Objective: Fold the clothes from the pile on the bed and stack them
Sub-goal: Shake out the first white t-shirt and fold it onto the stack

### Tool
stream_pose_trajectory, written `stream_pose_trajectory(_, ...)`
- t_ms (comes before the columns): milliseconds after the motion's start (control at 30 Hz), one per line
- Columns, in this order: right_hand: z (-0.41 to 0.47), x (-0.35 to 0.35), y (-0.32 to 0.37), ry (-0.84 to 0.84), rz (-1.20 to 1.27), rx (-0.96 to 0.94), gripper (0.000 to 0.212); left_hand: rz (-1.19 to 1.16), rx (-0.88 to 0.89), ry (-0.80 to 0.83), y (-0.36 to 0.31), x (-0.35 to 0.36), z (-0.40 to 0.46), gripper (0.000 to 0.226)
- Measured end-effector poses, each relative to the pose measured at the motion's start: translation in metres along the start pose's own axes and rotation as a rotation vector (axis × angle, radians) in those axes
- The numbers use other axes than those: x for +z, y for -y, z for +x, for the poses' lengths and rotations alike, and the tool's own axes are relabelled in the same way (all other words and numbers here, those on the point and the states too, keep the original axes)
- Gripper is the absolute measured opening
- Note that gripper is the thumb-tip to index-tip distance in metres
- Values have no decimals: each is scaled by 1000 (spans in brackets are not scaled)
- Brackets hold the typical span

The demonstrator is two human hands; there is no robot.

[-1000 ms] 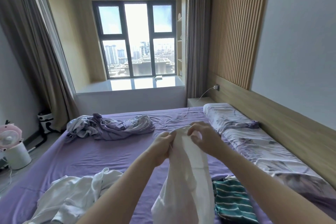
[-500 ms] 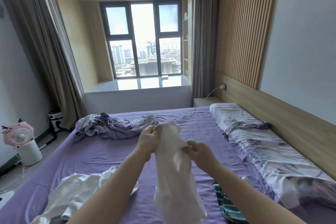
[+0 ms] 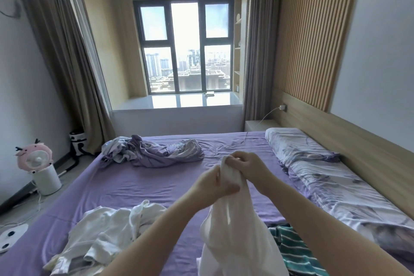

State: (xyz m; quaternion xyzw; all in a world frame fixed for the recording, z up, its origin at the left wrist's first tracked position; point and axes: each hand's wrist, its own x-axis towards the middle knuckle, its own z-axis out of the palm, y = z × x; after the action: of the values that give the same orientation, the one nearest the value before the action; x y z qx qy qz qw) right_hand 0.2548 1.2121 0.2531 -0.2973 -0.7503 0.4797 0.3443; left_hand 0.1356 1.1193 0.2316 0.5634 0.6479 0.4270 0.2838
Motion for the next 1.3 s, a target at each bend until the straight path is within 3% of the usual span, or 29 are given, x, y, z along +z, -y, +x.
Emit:
stream_pose_trajectory(67, -1, 0, 1, -147, -129, -7, 10, 26, -45, -57, -7, 8, 5, 34)
stream_pose_trajectory(167, -23, 0, -9, -348, -278, -76, 26, -249, -106, -148, -8, 13, 11, 25)
stream_pose_trajectory(233, -49, 7, -24, -354, -369, -76, 33, -407, -140, -207, -8, 12, 15, 19)
stream_pose_trajectory(300, -69, 17, -40, -255, -358, 24, 33, -485, -159, -209, -9, 10, 18, 16)
stream_pose_trajectory(400, -74, 17, -53, -192, -228, 35, 12, -293, -115, -224, -3, 8, 20, 17)
stream_pose_trajectory(600, -58, -4, -45, -258, -63, 1, 25, 152, 4, -322, 16, -16, 13, 37)
stream_pose_trajectory(700, -44, -6, -33, -238, -3, -12, 25, 347, -34, -316, 22, -28, 7, 25)
stream_pose_trajectory(767, -35, -2, -23, -193, 23, -26, 22, 432, 61, -371, 25, -29, 3, 44)
stream_pose_trajectory(867, -26, 6, -8, -144, 17, -81, 26, 301, 281, -328, 13, -23, -7, 63)
stream_pose_trajectory(933, -19, 7, 0, -134, 1, -91, 23, 206, 226, -214, 5, -16, -7, 68)
stream_pose_trajectory(1000, -14, 5, 5, -152, -62, -88, 17, 230, 151, -161, 0, -11, 0, 51)
stream_pose_trajectory(1067, -13, 2, 4, -210, -139, -87, 12, 253, 160, -206, -4, -10, 7, 15)
stream_pose_trajectory(1167, -23, 3, -6, -264, -119, -73, 12, 187, 157, -258, -9, -6, 16, 43)
stream_pose_trajectory(1233, -33, 5, -18, -231, -140, 1, 26, 65, 110, -269, -12, -5, 23, 44)
stream_pose_trajectory(1300, -42, 6, -30, -198, -202, 38, 24, -4, 75, -288, -12, -4, 28, 43)
